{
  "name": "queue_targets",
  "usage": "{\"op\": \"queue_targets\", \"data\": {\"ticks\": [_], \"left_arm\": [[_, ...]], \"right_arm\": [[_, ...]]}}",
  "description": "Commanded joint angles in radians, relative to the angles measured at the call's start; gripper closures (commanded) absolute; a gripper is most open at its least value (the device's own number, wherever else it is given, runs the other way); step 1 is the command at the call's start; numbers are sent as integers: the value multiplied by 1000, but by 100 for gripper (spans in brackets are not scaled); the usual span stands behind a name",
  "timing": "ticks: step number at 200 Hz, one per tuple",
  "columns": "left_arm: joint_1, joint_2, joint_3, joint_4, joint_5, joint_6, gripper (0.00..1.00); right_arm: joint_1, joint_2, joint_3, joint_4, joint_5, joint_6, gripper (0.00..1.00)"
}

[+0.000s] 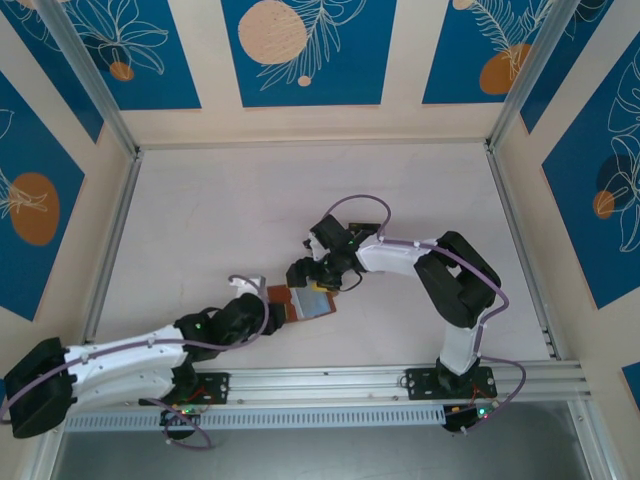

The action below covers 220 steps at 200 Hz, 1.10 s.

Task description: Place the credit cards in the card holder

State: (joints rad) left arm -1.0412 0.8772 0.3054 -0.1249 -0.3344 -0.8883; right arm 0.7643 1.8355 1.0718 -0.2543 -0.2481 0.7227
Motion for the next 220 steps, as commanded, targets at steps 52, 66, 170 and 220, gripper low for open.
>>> {"op": "queue_targets", "data": {"ticks": [52, 66, 170, 220], "left_arm": [[-6, 77, 7, -72, -15, 6, 69], [-7, 117, 8, -37, -7, 12, 74], [-6, 336, 32, 104, -5, 25, 80], [-6, 280, 25, 51, -10, 14, 74]], "right_arm": [[50, -37, 29, -73, 44, 4, 25], [56, -50, 34, -85, 52, 6, 26], [105, 25, 99, -11, -57, 44, 26], [116, 94, 125, -14, -43, 47, 26]]}}
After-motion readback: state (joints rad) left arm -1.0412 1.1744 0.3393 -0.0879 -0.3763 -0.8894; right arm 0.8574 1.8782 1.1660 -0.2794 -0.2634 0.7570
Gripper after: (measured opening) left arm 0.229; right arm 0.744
